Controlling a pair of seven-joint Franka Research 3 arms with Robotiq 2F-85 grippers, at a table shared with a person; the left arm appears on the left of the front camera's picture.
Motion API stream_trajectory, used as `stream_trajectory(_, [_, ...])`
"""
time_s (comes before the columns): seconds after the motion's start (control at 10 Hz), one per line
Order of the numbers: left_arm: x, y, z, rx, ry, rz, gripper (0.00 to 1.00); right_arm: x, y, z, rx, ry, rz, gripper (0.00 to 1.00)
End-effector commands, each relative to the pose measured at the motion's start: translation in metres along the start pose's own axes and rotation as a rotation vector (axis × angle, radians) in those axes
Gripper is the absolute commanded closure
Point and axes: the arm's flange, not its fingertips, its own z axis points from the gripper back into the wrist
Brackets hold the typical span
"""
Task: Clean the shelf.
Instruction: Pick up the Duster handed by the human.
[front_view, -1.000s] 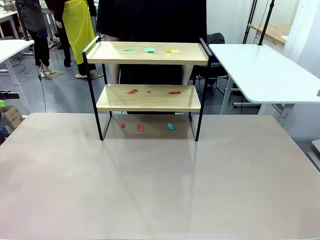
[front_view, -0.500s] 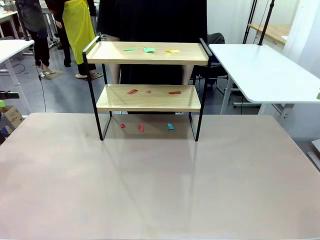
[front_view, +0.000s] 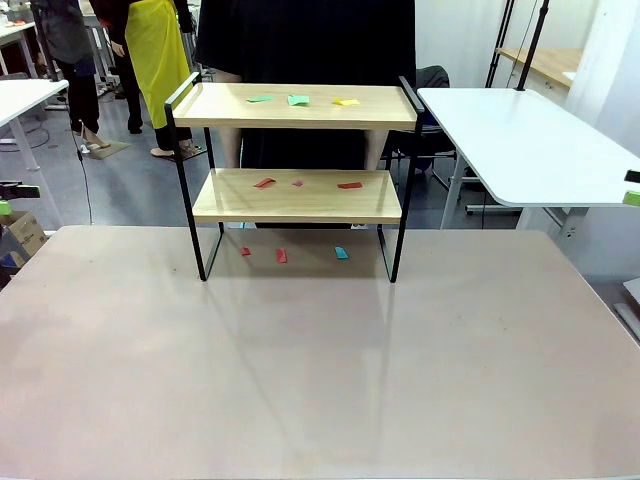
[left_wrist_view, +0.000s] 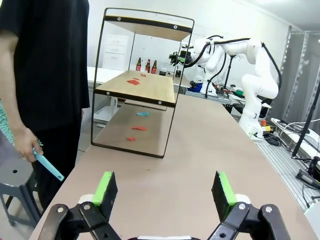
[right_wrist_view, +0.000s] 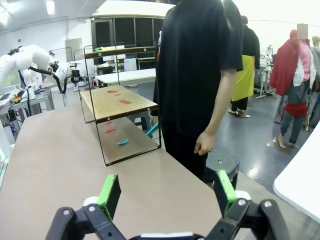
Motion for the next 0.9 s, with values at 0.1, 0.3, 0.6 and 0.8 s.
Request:
stream_trajectory(0.1, [0.000, 0.000, 0.000, 0.000, 0.000, 0.000, 0.00, 0.000, 0.000, 0.000, 0.000, 0.000, 0.000, 0.00])
stream_trajectory(0.3, [0.000, 0.000, 0.000, 0.000, 0.000, 0.000, 0.00, 0.000, 0.000, 0.000, 0.000, 0.000, 0.000, 0.00])
stream_trajectory(0.6, [0.000, 0.000, 0.000, 0.000, 0.000, 0.000, 0.00, 0.000, 0.000, 0.000, 0.000, 0.000, 0.000, 0.00])
stream_trajectory(0.8, [0.000, 0.000, 0.000, 0.000, 0.000, 0.000, 0.00, 0.000, 0.000, 0.000, 0.000, 0.000, 0.000, 0.00])
